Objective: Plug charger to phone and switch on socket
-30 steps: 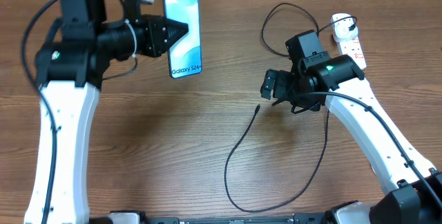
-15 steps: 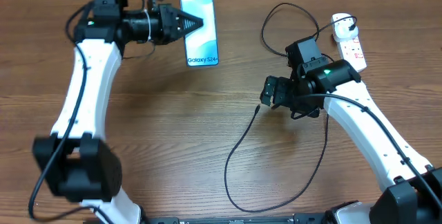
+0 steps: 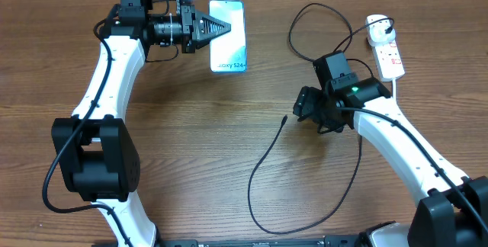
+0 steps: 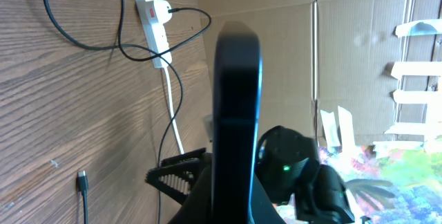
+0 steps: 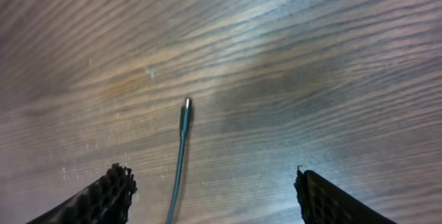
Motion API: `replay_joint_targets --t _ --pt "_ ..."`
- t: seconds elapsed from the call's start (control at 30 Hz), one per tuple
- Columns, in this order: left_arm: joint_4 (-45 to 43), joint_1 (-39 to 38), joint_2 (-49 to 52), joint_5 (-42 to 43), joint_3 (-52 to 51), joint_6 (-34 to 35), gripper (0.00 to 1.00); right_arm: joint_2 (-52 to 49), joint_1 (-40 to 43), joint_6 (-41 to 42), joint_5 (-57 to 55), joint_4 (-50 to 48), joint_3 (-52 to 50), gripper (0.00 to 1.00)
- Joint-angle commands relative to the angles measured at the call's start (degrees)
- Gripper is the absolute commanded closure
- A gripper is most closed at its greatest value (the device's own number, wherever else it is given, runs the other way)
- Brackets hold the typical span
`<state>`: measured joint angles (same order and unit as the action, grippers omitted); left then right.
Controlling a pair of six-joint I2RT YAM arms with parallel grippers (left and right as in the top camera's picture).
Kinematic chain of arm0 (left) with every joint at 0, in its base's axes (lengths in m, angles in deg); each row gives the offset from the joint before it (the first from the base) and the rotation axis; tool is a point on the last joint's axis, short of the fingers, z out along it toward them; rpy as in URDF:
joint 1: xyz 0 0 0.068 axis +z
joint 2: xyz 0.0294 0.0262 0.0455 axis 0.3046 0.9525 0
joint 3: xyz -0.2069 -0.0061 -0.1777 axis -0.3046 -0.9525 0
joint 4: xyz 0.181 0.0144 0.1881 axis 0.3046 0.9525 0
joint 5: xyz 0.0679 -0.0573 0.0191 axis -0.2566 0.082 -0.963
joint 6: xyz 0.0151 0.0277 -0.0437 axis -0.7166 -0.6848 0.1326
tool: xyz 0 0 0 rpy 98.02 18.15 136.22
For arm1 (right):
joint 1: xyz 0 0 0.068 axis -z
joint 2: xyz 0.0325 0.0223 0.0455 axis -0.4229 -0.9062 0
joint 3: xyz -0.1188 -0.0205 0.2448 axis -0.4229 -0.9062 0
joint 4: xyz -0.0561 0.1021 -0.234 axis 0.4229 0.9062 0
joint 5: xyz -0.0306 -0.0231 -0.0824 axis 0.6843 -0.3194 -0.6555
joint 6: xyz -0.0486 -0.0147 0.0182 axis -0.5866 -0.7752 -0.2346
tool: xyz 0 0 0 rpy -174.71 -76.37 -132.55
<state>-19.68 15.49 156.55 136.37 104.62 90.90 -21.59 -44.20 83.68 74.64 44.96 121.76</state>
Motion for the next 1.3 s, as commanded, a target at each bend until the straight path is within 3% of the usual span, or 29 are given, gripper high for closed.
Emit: replay_joint_targets --t 0.0,0.17,0.27,0.43,0.67,0.9,1.27 --pt "-0.26 -0.26 -0.13 1.25 0.44 0.22 0.96 -0.13 -0.59 4.68 -1.18 -2.54 -2.89 0.26" --pt "2.16 -1.18 -0.13 -6.34 0.44 -0.33 0.96 -0.61 -1.44 4.59 -1.18 -5.92 -4.70 0.34" --pt "3.69 -1.79 -0.13 -6.82 0.44 -3.50 0.96 -2.05 -1.42 3.45 0.26 -6.08 -4.68 0.37" --pt "4.20 -2.08 -0.13 -6.86 0.44 -4.63 0.96 -6.47 -0.94 0.07 8.76 -3.74 -3.50 0.36" --pt "4.33 -2.08 -0.13 -6.84 0.44 -6.10 0.96 -8.28 -0.96 0.15 8.72 -3.93 -2.25 0.36" --pt "4.94 -2.08 -0.13 -7.04 0.44 -6.19 0.96 -8.33 -1.07 6.14 4.59 -7.87 -2.25 0.48" --pt "5.14 -2.08 -0.13 -7.30 0.44 -6.38 0.96 -10.99 -1.11 9.14 5.05 -8.70 -2.25 0.54"
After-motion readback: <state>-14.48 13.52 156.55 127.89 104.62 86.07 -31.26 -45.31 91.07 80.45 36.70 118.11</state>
